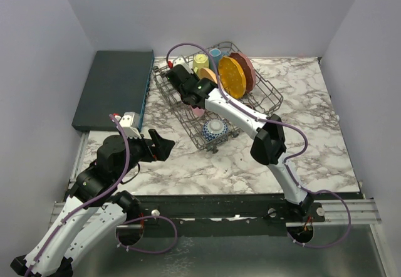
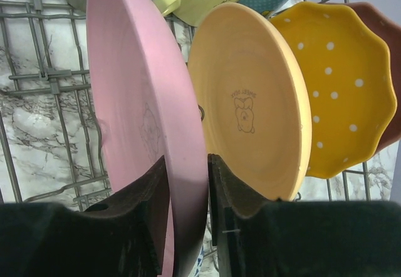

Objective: Load the mixed dishes into the dish rack
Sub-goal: Insert the plate into the dish rack.

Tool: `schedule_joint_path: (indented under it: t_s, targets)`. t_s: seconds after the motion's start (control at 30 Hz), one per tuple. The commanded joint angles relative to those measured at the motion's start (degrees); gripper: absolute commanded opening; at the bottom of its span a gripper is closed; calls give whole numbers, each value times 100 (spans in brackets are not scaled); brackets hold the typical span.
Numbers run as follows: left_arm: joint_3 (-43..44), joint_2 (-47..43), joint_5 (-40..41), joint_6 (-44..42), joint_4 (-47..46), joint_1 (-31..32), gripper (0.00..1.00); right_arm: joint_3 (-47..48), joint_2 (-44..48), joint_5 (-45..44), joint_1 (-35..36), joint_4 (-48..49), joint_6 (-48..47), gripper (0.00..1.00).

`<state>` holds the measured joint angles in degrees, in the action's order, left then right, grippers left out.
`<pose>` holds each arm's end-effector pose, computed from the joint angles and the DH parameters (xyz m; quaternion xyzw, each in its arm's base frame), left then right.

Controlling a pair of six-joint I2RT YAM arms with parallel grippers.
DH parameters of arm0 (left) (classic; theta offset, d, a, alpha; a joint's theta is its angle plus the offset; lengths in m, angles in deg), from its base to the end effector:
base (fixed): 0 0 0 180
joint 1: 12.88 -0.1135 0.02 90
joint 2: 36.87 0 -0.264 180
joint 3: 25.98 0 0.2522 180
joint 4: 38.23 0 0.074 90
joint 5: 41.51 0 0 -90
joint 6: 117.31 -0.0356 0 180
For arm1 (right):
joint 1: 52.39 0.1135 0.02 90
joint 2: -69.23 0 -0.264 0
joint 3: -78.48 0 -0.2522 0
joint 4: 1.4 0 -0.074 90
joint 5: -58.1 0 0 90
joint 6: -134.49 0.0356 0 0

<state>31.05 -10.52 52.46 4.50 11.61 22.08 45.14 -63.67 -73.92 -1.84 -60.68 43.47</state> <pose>0.0865 -0.0574 0.3234 0.0023 0.8147 -0.2952 0.4992 0.3457 0.3826 0.2952 -0.2537 0.8371 -0.1533 0.4598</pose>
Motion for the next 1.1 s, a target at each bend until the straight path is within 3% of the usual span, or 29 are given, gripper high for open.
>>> schedule_joint_path:
  t_s: [0.0,0.37,1.07]
  targets:
    - [-28,7,87,-61,-70,-24,99,82,-164,97,19,57,84,34]
    - [-37,-3,87,-60,-75,-33,99,113,-131,185,23,5,290,50]
    - [-37,-25,78,-58,-74,-34,99,48,142,1019,26,-31,869,71]
